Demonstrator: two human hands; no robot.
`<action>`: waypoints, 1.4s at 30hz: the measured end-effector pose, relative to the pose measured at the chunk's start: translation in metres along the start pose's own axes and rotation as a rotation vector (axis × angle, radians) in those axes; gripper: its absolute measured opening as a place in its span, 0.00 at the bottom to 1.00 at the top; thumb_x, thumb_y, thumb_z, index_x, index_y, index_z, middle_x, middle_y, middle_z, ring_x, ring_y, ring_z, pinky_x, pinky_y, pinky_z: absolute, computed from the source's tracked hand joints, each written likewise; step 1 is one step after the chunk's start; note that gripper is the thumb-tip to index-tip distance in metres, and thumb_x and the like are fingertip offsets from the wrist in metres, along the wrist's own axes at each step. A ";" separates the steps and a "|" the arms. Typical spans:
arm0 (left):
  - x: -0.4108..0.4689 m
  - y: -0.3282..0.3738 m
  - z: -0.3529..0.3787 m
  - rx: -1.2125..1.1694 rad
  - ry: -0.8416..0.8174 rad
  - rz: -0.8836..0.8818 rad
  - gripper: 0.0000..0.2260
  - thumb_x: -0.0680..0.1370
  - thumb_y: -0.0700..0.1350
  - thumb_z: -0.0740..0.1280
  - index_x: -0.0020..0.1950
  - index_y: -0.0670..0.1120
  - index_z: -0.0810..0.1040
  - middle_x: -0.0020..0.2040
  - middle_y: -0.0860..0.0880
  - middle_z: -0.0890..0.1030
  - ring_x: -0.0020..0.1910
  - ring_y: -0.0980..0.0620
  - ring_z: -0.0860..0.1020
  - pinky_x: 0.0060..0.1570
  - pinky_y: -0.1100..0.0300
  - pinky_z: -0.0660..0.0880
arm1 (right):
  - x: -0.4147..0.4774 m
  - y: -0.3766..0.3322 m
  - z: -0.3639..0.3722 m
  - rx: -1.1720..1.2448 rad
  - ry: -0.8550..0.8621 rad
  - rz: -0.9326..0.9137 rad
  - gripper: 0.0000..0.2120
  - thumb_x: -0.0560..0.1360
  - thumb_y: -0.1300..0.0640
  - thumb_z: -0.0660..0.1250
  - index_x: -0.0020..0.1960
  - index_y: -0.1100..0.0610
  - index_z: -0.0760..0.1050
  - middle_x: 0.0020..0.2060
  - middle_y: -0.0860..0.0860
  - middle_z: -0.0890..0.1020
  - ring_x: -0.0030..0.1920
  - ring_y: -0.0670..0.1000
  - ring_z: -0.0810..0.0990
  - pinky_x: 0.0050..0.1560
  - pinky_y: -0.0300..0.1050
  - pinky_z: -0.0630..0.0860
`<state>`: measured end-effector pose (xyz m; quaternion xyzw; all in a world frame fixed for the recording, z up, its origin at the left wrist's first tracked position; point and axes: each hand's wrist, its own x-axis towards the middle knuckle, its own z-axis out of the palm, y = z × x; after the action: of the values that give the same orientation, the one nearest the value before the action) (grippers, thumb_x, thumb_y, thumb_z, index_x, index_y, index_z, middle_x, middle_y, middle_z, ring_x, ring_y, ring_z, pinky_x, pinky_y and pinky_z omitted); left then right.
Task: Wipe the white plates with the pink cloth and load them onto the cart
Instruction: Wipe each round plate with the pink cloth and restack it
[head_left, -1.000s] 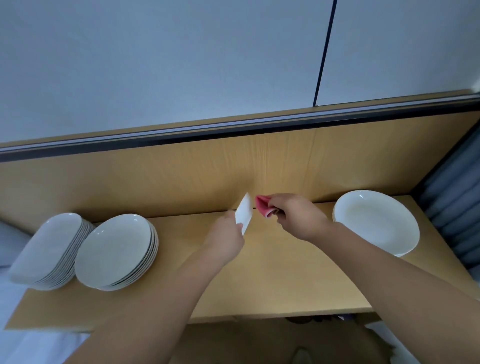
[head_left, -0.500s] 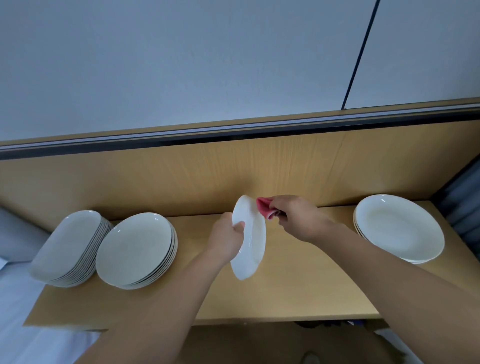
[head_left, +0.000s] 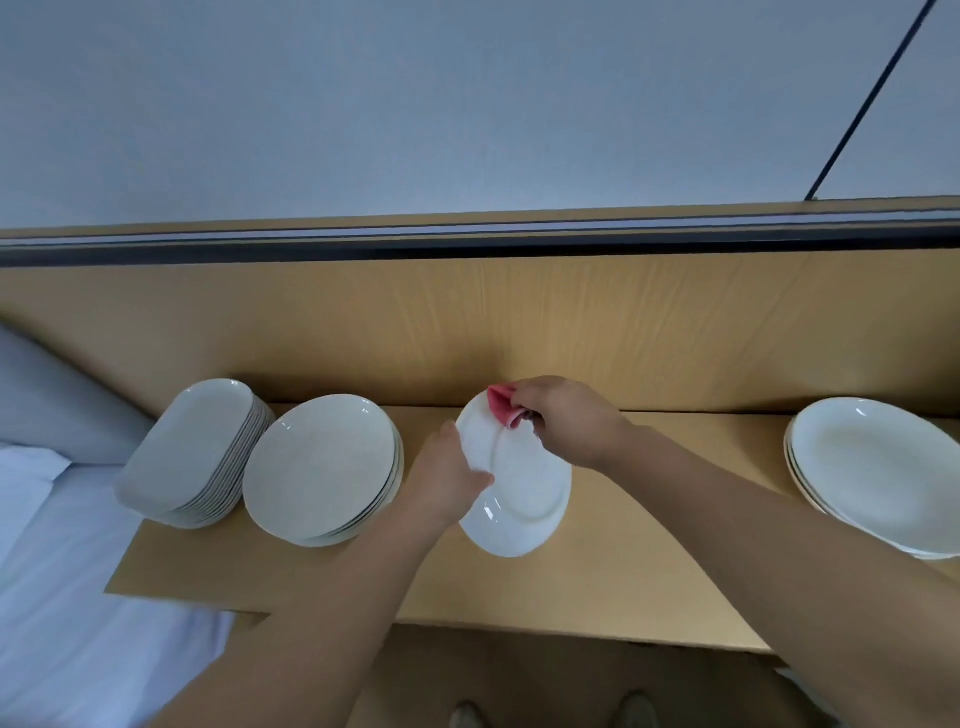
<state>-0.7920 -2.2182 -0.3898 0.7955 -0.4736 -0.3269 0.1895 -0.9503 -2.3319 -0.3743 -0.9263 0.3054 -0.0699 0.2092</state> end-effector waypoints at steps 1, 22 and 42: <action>-0.002 0.000 -0.001 -0.012 0.007 -0.015 0.21 0.66 0.49 0.71 0.57 0.47 0.72 0.49 0.50 0.78 0.46 0.51 0.78 0.36 0.59 0.73 | 0.007 -0.002 0.005 -0.012 -0.026 -0.018 0.18 0.72 0.70 0.57 0.55 0.55 0.77 0.53 0.48 0.80 0.54 0.52 0.75 0.51 0.49 0.75; -0.008 -0.022 0.004 -0.118 0.021 -0.077 0.20 0.72 0.45 0.72 0.61 0.45 0.71 0.50 0.52 0.77 0.48 0.52 0.75 0.37 0.63 0.68 | 0.035 0.036 0.051 0.012 -0.182 0.044 0.29 0.78 0.67 0.55 0.75 0.46 0.64 0.65 0.45 0.74 0.60 0.51 0.74 0.58 0.47 0.74; -0.016 -0.036 0.006 -0.212 -0.198 -0.116 0.28 0.77 0.44 0.68 0.75 0.57 0.63 0.73 0.49 0.67 0.68 0.48 0.68 0.63 0.57 0.68 | -0.007 0.069 0.087 0.150 -0.244 0.271 0.27 0.78 0.67 0.55 0.70 0.44 0.70 0.57 0.43 0.79 0.55 0.52 0.77 0.55 0.47 0.75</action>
<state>-0.7787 -2.1866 -0.4110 0.7609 -0.4062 -0.4622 0.2059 -0.9710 -2.3481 -0.4824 -0.8601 0.3936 0.0491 0.3207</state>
